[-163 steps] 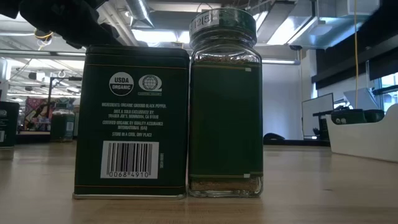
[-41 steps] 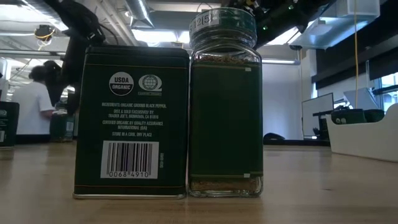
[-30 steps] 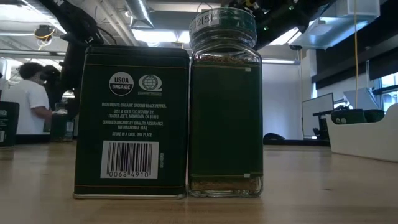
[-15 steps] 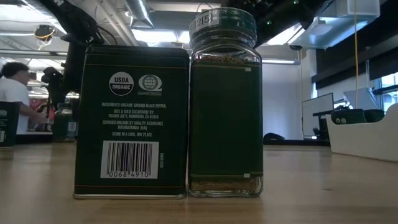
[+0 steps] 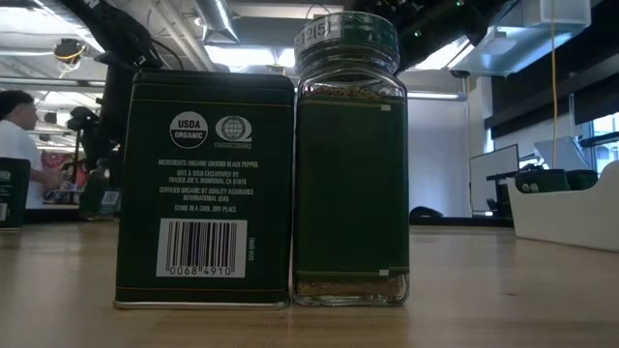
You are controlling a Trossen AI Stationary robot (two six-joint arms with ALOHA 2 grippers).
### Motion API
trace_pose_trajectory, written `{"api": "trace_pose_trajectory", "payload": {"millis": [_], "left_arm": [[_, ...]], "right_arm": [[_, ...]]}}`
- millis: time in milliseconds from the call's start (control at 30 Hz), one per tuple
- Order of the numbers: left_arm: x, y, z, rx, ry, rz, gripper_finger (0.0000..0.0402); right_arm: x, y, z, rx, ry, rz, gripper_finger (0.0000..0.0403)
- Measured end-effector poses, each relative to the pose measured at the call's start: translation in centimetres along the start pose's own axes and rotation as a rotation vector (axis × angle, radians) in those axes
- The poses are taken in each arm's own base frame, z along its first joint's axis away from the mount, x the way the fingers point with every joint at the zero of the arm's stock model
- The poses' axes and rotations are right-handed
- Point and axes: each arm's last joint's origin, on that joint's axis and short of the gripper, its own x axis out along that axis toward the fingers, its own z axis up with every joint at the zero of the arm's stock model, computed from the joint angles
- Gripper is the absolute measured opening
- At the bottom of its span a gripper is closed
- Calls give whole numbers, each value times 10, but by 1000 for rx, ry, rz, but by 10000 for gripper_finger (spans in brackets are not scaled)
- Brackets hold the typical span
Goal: Sort spices by type
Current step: Put the top left green seasoning bottle into the bottom black bin
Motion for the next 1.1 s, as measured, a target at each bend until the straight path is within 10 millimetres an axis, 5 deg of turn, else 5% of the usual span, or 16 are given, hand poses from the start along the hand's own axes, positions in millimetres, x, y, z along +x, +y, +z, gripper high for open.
{"api": "trace_pose_trajectory", "payload": {"millis": [300,900,1100], "left_arm": [[-7,-9,-7,86,-16,2,201],[-49,-59,-39,313,-106,-152,201],[-64,-79,-56,445,-162,-204,201]], "right_arm": [[0,0,0,-4,-2,0,289],[0,1,1,48,-15,52,289],[-13,18,10,24,-47,106,289]]}}
